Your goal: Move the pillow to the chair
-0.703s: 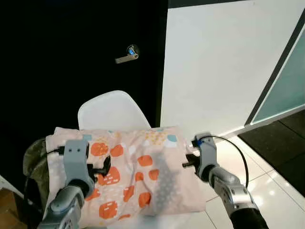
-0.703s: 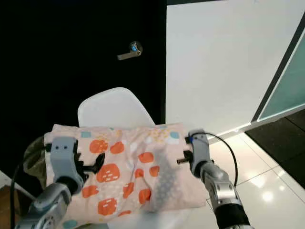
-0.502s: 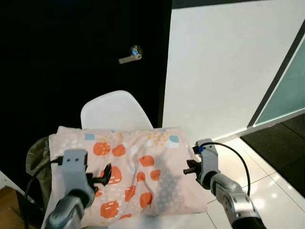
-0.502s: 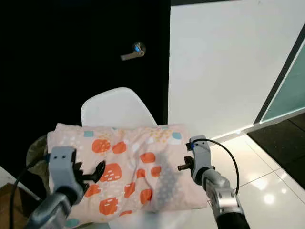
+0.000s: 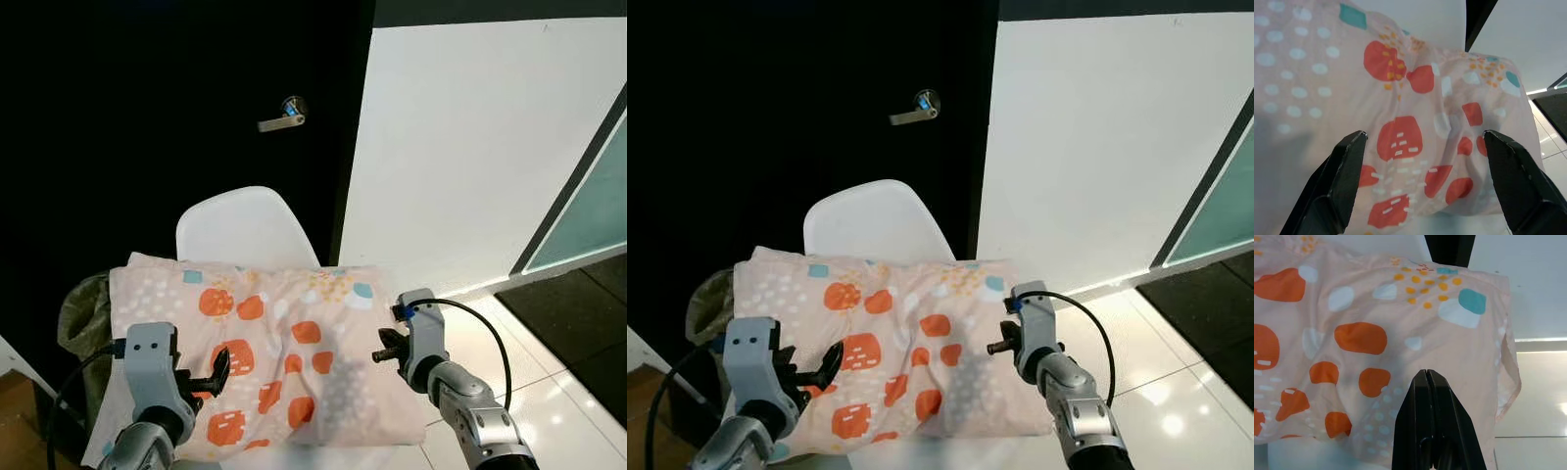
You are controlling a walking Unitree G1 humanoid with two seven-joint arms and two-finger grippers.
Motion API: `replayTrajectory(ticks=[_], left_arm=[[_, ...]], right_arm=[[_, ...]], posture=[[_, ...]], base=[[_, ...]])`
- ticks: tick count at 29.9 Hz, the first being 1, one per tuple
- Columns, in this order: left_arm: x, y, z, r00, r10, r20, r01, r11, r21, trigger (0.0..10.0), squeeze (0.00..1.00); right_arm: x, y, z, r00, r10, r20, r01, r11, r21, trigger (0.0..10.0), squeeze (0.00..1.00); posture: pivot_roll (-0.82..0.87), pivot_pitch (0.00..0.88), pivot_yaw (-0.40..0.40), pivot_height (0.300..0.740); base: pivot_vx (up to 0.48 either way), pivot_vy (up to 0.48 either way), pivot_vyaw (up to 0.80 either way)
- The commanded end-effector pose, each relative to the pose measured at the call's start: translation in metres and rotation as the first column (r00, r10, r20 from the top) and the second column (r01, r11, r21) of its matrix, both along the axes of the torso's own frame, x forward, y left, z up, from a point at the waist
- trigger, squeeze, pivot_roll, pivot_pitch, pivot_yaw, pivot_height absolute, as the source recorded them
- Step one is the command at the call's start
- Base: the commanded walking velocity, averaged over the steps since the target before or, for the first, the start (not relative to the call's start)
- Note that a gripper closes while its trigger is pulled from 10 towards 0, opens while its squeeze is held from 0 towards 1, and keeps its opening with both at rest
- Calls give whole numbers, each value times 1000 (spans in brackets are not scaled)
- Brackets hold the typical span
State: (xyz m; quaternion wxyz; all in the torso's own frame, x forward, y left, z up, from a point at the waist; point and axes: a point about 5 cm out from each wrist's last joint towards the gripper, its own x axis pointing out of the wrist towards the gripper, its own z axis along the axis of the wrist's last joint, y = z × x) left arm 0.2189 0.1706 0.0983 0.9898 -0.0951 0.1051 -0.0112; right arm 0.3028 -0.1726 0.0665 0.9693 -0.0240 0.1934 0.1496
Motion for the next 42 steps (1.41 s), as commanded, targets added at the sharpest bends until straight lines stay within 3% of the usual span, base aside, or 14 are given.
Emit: replayTrajectory(ticks=[1, 34, 42], left_arm=[[0, -2, -4, 1000, 8, -13, -8, 1000, -19, 10000, 0], [9, -10, 5, 999, -34, 42, 29, 995, 93, 10000, 0], [8, -10, 4, 999, -16, 40, 13, 997, 72, 10000, 0]], right_arm=[[1, 1, 3, 1000, 15, 16, -15, 1000, -14, 10000, 0], [2, -3, 3, 1000, 17, 8, -17, 1000, -9, 10000, 0], [1, -2, 4, 999, 35, 2, -35, 999, -30, 10000, 0]], posture=[[-118, 56, -69, 740], [-159, 69, -84, 740], [-166, 80, -79, 740]], base=[[0, 0, 0], [0, 0, 0], [0, 0, -387]])
